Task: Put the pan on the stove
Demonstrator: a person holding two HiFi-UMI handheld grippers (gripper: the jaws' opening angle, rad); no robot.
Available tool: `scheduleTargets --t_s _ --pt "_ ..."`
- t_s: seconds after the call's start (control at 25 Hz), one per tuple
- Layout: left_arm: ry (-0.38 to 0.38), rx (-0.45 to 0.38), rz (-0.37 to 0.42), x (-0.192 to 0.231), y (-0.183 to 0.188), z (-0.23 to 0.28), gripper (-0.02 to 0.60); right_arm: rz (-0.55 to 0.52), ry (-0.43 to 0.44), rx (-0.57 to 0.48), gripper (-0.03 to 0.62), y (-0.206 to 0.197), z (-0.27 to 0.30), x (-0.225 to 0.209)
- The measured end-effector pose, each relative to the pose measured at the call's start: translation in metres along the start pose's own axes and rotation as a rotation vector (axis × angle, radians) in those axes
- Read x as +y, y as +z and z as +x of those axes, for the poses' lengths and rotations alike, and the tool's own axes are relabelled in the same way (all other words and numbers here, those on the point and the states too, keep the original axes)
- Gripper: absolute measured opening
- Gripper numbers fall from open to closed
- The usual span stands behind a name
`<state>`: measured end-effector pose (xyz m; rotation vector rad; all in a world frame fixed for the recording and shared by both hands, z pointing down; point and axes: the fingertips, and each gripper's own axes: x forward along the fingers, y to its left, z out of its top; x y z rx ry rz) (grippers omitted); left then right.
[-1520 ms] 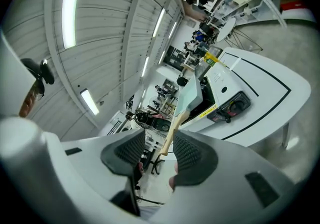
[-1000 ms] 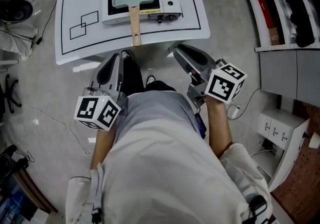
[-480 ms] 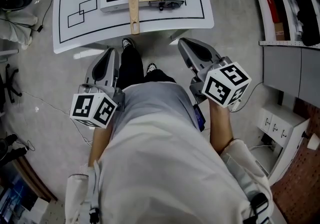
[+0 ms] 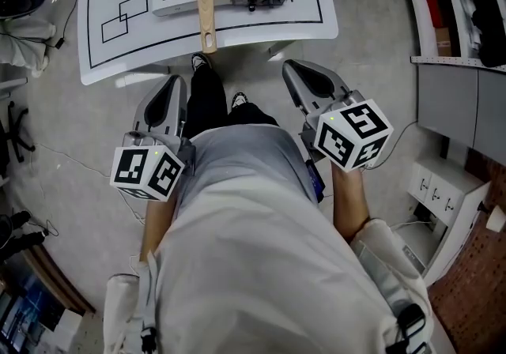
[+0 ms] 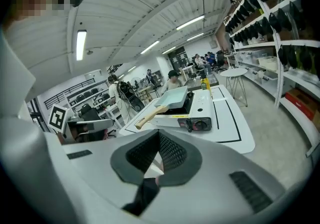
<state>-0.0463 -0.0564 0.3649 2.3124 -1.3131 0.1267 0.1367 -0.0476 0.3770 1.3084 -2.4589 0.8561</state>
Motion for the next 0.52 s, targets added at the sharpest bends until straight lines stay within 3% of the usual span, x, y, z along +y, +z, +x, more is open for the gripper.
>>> scheduleTargets --t_s 0.52 --pt "0.046 0.061 -0.038 0.021 -0.014 0.002 0.008 0.004 0.033 0.065 0.009 -0.021 0.025 0.018"
